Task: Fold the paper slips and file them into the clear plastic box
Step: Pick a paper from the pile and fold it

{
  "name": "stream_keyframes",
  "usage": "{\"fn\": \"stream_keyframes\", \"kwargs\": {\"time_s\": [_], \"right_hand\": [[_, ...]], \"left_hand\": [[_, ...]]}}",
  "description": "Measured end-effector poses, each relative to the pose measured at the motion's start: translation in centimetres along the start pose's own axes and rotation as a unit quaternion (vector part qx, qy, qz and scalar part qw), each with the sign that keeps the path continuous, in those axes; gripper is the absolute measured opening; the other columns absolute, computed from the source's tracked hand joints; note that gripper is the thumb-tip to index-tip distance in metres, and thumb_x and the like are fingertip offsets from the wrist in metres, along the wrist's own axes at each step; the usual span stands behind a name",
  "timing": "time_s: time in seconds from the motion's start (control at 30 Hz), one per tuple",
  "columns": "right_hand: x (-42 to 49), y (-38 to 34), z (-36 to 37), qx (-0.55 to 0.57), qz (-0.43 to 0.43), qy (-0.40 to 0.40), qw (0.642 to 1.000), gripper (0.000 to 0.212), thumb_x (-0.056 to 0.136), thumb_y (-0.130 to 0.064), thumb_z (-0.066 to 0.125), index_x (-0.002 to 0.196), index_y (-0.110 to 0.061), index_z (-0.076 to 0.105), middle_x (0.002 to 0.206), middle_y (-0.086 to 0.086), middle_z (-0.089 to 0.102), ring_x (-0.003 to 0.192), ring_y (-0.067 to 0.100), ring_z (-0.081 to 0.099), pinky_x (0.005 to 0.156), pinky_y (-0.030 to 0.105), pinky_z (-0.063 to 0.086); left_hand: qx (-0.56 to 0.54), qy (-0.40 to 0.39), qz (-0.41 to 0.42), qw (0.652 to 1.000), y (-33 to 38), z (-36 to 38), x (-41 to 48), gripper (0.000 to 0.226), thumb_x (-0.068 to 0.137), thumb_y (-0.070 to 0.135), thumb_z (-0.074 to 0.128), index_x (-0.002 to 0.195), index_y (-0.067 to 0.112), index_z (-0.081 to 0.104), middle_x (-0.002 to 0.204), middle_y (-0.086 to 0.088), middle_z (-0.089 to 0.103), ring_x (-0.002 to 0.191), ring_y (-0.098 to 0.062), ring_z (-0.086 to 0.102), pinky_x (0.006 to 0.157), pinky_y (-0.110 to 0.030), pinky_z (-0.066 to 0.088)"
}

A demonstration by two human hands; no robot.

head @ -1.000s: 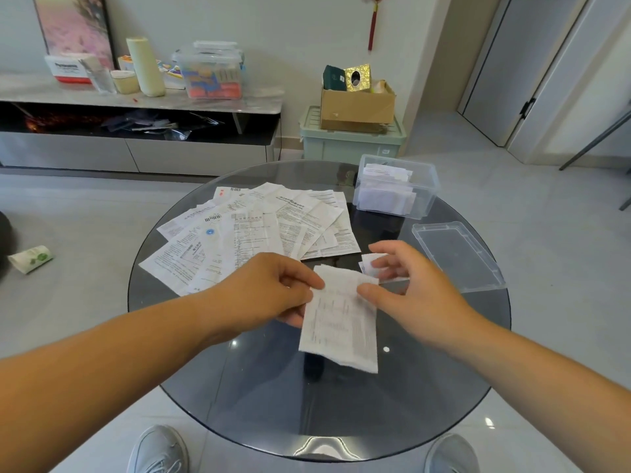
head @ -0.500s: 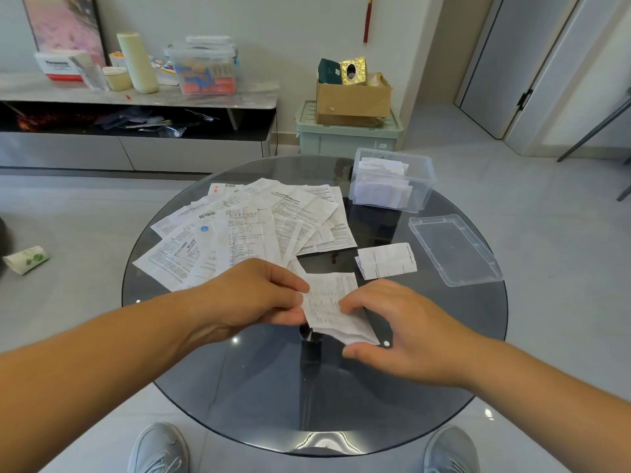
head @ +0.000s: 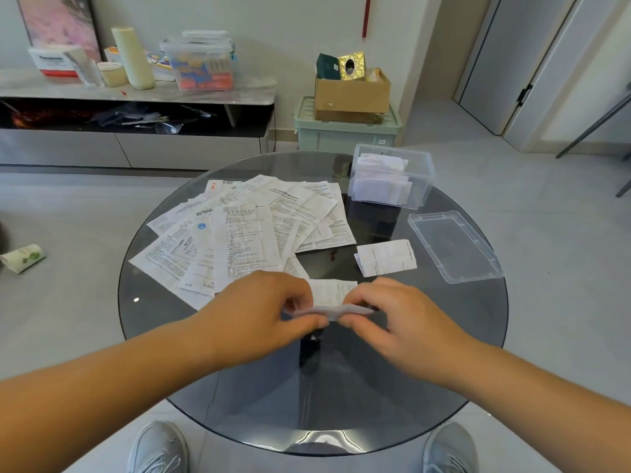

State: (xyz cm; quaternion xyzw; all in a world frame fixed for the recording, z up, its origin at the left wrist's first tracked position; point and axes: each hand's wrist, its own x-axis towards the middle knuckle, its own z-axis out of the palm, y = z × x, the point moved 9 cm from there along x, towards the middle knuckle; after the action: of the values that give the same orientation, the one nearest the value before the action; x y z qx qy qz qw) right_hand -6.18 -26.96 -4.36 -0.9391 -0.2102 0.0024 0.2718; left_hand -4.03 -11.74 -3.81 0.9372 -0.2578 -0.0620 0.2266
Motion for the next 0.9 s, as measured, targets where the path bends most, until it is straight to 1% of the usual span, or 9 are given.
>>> {"fn": "stream_keyframes", "kwargs": {"time_s": [0.07, 0.17, 0.3, 0.37, 0.43, 0.57, 0.73, 0.83, 0.9], "right_hand": [[0.6, 1.1, -0.6, 0.027, 0.042, 0.023, 0.998, 0.012, 0.091, -0.047, 0.063, 0.089, -0.035, 0.062, 0.083, -0.014, 0.061, 0.084, 0.002, 0.054, 0.067, 0.018, 0.040], [1.4, 2.5, -0.8, 0.075, 0.106, 0.049, 0.990, 0.014, 0.085, -0.041, 0.075, 0.087, -0.031, 0.064, 0.078, -0.013, 0.066, 0.078, 0.001, 0.060, 0.065, 0.014, 0.044], [1.8, 3.7, -0.3, 0.083, 0.157, 0.065, 0.982, 0.030, 0.078, -0.047, 0.080, 0.095, -0.035, 0.059, 0.072, -0.012, 0.065, 0.078, 0.005, 0.058, 0.087, 0.033, 0.047], [1.8, 3.7, 0.0, 0.040, 0.167, 0.066, 0.983, 0.042, 0.078, -0.054, 0.076, 0.109, -0.036, 0.054, 0.074, -0.012, 0.062, 0.087, 0.005, 0.054, 0.096, 0.036, 0.040], [1.8, 3.3, 0.3, -0.008, 0.165, 0.072, 0.984, 0.056, 0.078, -0.062, 0.071, 0.121, -0.034, 0.048, 0.080, -0.013, 0.059, 0.094, 0.009, 0.050, 0.096, 0.035, 0.034], [1.5, 2.8, 0.5, -0.038, 0.167, 0.063, 0.983, 0.070, 0.081, -0.065, 0.066, 0.137, -0.035, 0.037, 0.090, -0.017, 0.053, 0.105, 0.012, 0.043, 0.094, 0.035, 0.029], [0.7, 3.7, -0.5, -0.046, 0.182, 0.042, 0.981, 0.058, 0.085, -0.061, 0.066, 0.134, -0.041, 0.041, 0.094, -0.018, 0.048, 0.108, 0.013, 0.040, 0.094, 0.035, 0.028], [0.6, 3.7, -0.6, -0.060, 0.177, 0.030, 0.982, 0.052, 0.087, -0.060, 0.064, 0.131, -0.043, 0.043, 0.099, -0.018, 0.047, 0.110, 0.012, 0.039, 0.098, 0.037, 0.030], [0.6, 3.6, -0.6, -0.062, 0.175, 0.020, 0.982, 0.050, 0.088, -0.059, 0.064, 0.131, -0.043, 0.044, 0.100, -0.018, 0.047, 0.110, 0.012, 0.038, 0.099, 0.037, 0.030]], "left_hand": [[0.006, 0.015, -0.033, 0.999, -0.6, -0.1, 0.6, 0.038, 0.088, 0.062, 0.058, 0.082, 0.026, 0.066, 0.075, 0.008, 0.064, 0.071, -0.008, 0.059, 0.063, -0.027, 0.049], [0.022, 0.032, -0.064, 0.997, -1.2, -0.1, 1.3, 0.032, 0.089, 0.059, 0.060, 0.085, 0.027, 0.060, 0.075, 0.008, 0.062, 0.071, -0.007, 0.058, 0.064, -0.030, 0.050], [0.031, 0.031, -0.086, 0.995, -1.5, 1.0, 1.8, 0.042, 0.086, 0.060, 0.065, 0.106, 0.028, 0.046, 0.093, 0.011, 0.060, 0.082, -0.010, 0.059, 0.066, -0.028, 0.051], [0.033, 0.035, -0.093, 0.995, -1.6, 1.6, 1.9, 0.053, 0.085, 0.060, 0.066, 0.119, 0.029, 0.038, 0.102, 0.008, 0.061, 0.085, -0.013, 0.060, 0.070, -0.032, 0.055], [0.022, 0.043, -0.087, 0.995, -1.8, 1.7, 1.9, 0.061, 0.085, 0.061, 0.065, 0.126, 0.031, 0.032, 0.102, 0.005, 0.060, 0.084, -0.016, 0.060, 0.070, -0.034, 0.055], [0.055, 0.030, -0.042, 0.997, -1.0, 1.9, 1.6, 0.045, 0.092, 0.060, 0.056, 0.126, 0.035, 0.041, 0.106, 0.007, 0.057, 0.093, -0.014, 0.051, 0.078, -0.031, 0.047], [0.068, -0.002, -0.033, 0.997, -0.9, 2.1, 1.1, 0.038, 0.097, 0.056, 0.049, 0.131, 0.039, 0.046, 0.110, 0.006, 0.051, 0.103, -0.015, 0.048, 0.090, -0.032, 0.045], [0.039, -0.032, -0.042, 0.998, -1.3, 2.3, 1.1, 0.035, 0.098, 0.048, 0.053, 0.133, 0.044, 0.046, 0.115, 0.006, 0.045, 0.105, -0.013, 0.047, 0.094, -0.030, 0.045], [-0.013, -0.059, -0.056, 0.997, -1.7, 2.2, 1.5, 0.035, 0.097, 0.039, 0.060, 0.130, 0.045, 0.051, 0.115, 0.007, 0.043, 0.102, -0.010, 0.051, 0.091, -0.022, 0.046]]}}
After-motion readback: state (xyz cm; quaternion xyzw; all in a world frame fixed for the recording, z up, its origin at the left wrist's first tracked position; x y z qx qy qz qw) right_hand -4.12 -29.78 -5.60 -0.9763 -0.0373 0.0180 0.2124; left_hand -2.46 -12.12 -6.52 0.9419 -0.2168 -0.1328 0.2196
